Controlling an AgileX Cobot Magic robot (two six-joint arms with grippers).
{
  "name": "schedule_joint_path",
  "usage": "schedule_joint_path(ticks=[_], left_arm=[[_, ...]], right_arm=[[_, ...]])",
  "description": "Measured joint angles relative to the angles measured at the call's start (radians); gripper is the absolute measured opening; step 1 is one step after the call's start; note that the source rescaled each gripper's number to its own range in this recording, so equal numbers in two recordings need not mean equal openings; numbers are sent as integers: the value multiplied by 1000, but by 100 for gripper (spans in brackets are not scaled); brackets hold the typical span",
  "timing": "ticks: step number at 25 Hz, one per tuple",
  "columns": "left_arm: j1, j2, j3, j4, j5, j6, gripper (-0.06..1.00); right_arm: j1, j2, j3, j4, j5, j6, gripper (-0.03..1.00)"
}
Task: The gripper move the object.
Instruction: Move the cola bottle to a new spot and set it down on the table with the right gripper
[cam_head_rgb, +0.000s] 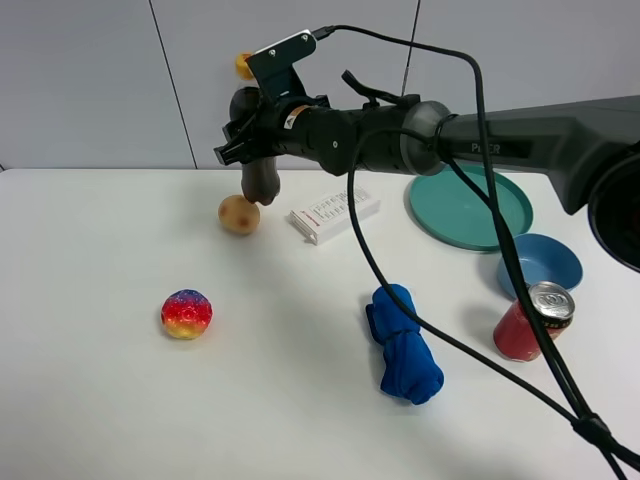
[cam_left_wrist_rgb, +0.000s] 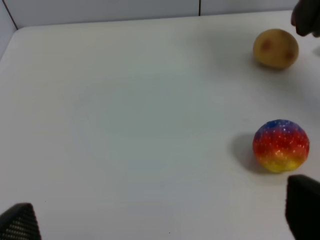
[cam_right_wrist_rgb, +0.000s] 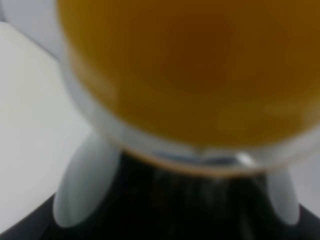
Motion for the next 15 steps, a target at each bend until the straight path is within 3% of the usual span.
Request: schedule_joint_path(ticks=[15], left_arm=[[0, 0, 0, 0, 0, 0, 100]], right_arm=[[-47, 171, -143, -1, -29, 6, 0]])
